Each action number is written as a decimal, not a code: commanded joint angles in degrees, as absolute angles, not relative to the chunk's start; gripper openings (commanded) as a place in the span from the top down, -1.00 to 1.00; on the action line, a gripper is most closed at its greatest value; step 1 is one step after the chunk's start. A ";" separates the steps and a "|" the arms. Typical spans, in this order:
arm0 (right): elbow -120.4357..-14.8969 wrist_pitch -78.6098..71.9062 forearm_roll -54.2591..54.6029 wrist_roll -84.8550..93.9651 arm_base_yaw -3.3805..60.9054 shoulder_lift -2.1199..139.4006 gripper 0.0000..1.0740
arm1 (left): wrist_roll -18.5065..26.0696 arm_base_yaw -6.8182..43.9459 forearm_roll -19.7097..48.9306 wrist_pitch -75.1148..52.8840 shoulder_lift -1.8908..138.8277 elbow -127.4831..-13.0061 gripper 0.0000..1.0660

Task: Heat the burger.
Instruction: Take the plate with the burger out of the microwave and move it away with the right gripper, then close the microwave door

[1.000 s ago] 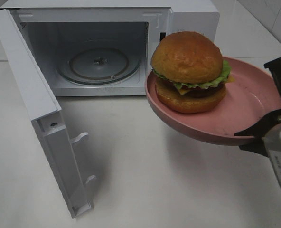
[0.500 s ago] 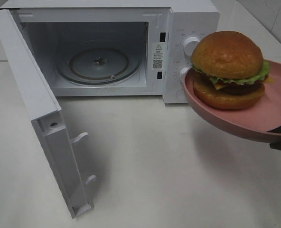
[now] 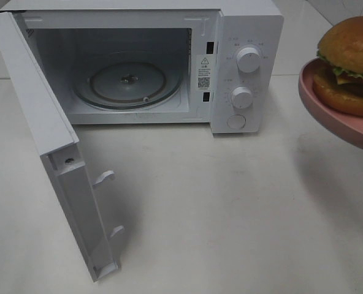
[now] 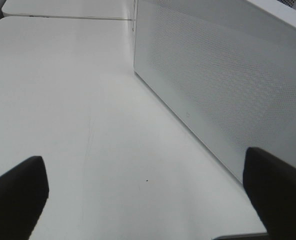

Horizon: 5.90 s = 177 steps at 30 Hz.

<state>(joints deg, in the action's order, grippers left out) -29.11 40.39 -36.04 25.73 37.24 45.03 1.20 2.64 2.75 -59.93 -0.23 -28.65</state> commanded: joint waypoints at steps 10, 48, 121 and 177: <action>-29.45 45.15 -46.52 12.78 36.90 45.38 0.99 | 1.15 2.52 3.09 -59.42 -1.38 -28.48 -0.83; -39.71 69.44 -53.57 -46.81 36.90 75.86 0.95 | 1.15 2.52 3.09 -59.42 -1.38 -28.48 -0.83; -55.81 51.34 -49.05 -57.75 18.05 113.33 0.04 | 1.15 2.52 3.09 -59.42 -1.38 -28.48 -0.83; -51.85 52.94 -2.01 -5.67 18.28 63.48 -0.42 | 1.15 2.52 3.09 -59.42 -1.38 -28.48 -0.83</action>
